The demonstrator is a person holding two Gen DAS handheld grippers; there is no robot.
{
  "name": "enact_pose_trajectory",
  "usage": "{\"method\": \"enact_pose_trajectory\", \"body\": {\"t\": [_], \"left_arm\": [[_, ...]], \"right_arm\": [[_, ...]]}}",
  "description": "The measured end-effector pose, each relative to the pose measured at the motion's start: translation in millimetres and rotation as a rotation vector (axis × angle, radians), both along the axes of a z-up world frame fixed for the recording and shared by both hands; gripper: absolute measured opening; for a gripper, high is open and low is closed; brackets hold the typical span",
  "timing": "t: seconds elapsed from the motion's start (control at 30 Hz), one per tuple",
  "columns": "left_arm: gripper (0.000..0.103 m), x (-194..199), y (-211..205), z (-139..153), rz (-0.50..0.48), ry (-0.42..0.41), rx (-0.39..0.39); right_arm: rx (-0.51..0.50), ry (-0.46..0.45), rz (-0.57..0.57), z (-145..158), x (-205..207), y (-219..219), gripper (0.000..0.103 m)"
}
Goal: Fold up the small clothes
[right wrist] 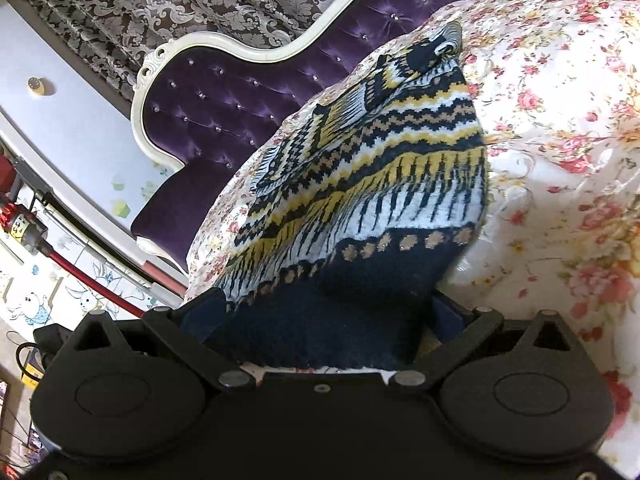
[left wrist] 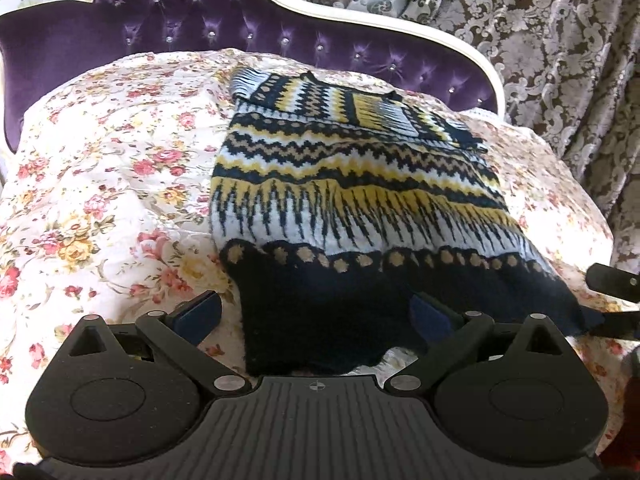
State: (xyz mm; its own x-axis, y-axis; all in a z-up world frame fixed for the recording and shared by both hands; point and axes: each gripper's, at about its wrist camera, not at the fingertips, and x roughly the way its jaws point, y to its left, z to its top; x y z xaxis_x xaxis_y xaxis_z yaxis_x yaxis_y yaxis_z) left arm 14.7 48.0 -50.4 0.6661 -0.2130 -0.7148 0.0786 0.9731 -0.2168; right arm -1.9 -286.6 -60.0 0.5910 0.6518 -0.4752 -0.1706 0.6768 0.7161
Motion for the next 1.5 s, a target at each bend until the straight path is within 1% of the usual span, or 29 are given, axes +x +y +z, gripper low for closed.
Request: {"method": "enact_pose_trajectory", "body": {"t": [0.17, 0.43, 0.57, 0.67, 0.7, 0.73, 0.83, 1.03, 1.07, 1.1, 1.13, 1.17, 1.2, 1.23, 1.27, 1.3, 1.33, 1.37, 1.43, 1.5], "left_arm": [[0.101, 7, -7, -2, -0.032, 0.014, 0.006], [0.101, 15, -9, -2, -0.051, 0.039, 0.002], [0.101, 14, -4, -1, -0.073, 0.052, -0.022], [0.096, 17, 0, 2, -0.075, 0.067, -0.044], [0.09, 18, 1, 2, -0.078, 0.072, -0.054], [0.088, 19, 3, 3, -0.08, 0.076, -0.069], [0.086, 24, 6, 1, -0.086, 0.088, -0.105], [0.084, 40, -1, -2, -0.126, 0.098, -0.103], [0.082, 41, -2, -2, -0.133, 0.099, -0.101], [0.075, 41, -3, -2, -0.136, 0.097, -0.096], [0.063, 41, -2, -2, -0.131, 0.094, -0.089], [0.056, 39, -1, -2, -0.118, 0.087, -0.083], [0.041, 38, 2, -2, -0.105, 0.084, -0.079], [0.029, 36, 5, -3, -0.087, 0.084, -0.073], [0.024, 36, 7, -4, -0.076, 0.084, -0.068], [0.021, 36, 10, -4, -0.073, 0.084, -0.071], [0.018, 36, 13, -4, -0.072, 0.085, -0.082], [0.017, 36, 14, -3, -0.065, 0.086, -0.091], [0.015, 35, 16, 0, -0.063, 0.08, -0.107], [0.014, 34, 17, 4, -0.062, 0.072, -0.122]], "right_arm": [[-0.007, 0.0, 0.002, -1, 4, 2, 0.103], [-0.002, 0.009, 0.004, -3, 8, 2, 0.103], [-0.001, 0.012, 0.007, -2, 9, 2, 0.103], [-0.003, 0.017, 0.013, -1, 9, 2, 0.103], [-0.007, 0.018, 0.016, -1, 9, 2, 0.103], [-0.011, 0.018, 0.016, 0, 9, 2, 0.101], [-0.014, 0.019, 0.018, 1, 10, 2, 0.1], [-0.016, 0.021, 0.0, 4, 14, 2, 0.099], [-0.014, 0.019, -0.002, 4, 15, 2, 0.099], [-0.014, 0.016, -0.002, 5, 15, 1, 0.098], [-0.014, 0.012, -0.001, 6, 14, 1, 0.095], [-0.012, 0.009, 0.001, 6, 14, 0, 0.088], [-0.011, 0.009, 0.008, 7, 14, 0, 0.084], [-0.006, 0.013, 0.017, 6, 14, 0, 0.075], [-0.002, 0.024, 0.027, 5, 15, 1, 0.066], [-0.004, 0.041, 0.037, 3, 16, 2, 0.062], [-0.011, 0.061, 0.041, 1, 18, 3, 0.052], [-0.014, 0.071, 0.042, -2, 19, 3, 0.037], [-0.019, 0.086, 0.04, -3, 20, 4, 0.021], [-0.02, 0.075, 0.04, 0, 20, 2, 0.019]]}}
